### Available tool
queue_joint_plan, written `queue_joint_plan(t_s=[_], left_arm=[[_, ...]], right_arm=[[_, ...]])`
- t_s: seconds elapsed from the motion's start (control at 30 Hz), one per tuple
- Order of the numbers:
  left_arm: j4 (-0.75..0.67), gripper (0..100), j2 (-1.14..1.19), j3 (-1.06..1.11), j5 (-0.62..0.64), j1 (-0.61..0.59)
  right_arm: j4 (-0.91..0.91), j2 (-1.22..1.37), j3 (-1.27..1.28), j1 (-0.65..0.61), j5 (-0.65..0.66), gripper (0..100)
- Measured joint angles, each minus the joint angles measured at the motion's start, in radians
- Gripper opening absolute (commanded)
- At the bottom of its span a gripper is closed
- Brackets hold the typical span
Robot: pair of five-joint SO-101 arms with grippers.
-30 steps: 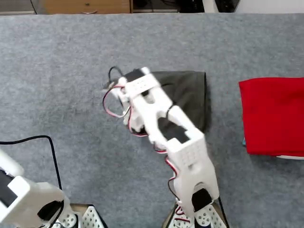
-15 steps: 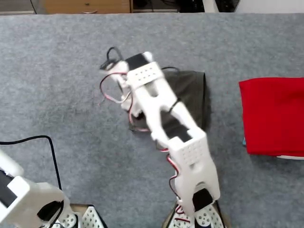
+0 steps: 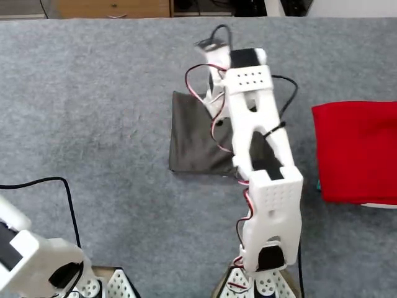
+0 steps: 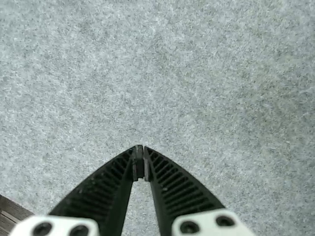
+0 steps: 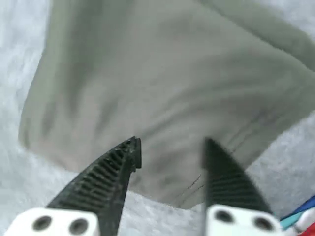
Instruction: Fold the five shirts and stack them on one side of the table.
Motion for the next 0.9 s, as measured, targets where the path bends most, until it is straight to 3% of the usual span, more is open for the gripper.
queue_joint_plan(t_s=[0.3,0.8,0.9], left_arm=[[0.0,2,0.0,0.032,0.0,0.006],[0.0,2,0.0,0.081,0.0,0.006],[0.0,2,0.0,0.081,0.0,0.006]], right_arm=[[-0.043,0.106,0.0,0.06,-0.18,36.7],[-0.071,0.278,-0.032,0.112,-0.195,36.6],[-0.035,0.316,-0.092,0.112,-0.195,29.9]])
